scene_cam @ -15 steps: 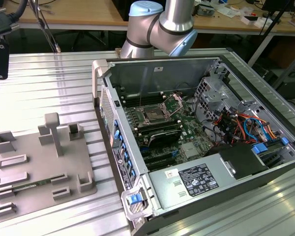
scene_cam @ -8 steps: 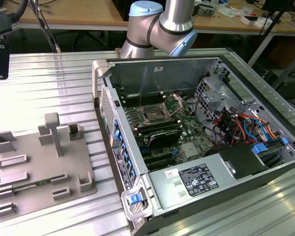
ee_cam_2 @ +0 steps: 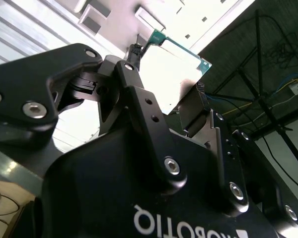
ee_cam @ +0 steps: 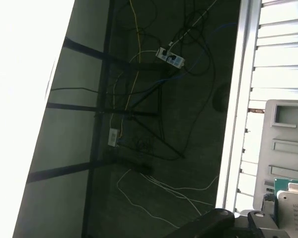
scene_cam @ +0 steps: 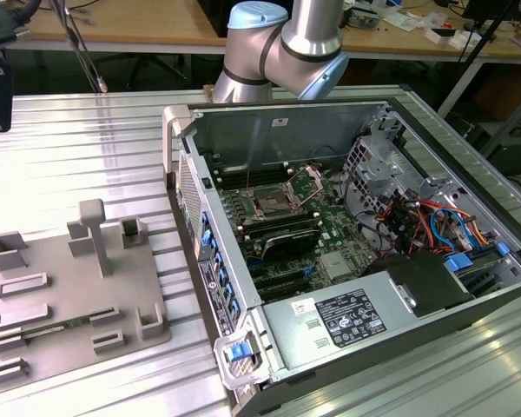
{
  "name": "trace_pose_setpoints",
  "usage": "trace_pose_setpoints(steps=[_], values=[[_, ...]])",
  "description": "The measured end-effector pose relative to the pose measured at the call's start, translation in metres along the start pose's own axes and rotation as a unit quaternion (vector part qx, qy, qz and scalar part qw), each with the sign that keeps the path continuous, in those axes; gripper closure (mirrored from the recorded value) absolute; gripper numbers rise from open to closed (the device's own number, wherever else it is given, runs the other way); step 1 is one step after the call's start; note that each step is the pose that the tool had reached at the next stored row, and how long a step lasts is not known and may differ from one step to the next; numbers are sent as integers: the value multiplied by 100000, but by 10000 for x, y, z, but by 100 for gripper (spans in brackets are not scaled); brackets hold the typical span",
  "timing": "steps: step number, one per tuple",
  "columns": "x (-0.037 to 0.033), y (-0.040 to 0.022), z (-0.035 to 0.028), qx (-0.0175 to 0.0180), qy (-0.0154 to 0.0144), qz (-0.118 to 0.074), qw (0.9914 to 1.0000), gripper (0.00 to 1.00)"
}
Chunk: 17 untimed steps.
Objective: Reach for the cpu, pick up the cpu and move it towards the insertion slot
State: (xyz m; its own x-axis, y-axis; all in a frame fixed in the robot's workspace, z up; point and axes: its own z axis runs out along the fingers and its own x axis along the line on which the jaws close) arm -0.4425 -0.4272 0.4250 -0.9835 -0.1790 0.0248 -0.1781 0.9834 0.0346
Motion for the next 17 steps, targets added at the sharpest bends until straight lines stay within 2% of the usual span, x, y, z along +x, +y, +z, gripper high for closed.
trace_pose_setpoints(steps=[4, 7, 13, 17], values=[[-1, 1, -13, -3, -9, 0, 100000, 45], [-75, -13, -16, -4, 2, -1, 100000, 45], [-151, -27, -18, -2, -5, 4, 100000, 45], [-177, -31, -18, -6, -9, 8, 100000, 45]])
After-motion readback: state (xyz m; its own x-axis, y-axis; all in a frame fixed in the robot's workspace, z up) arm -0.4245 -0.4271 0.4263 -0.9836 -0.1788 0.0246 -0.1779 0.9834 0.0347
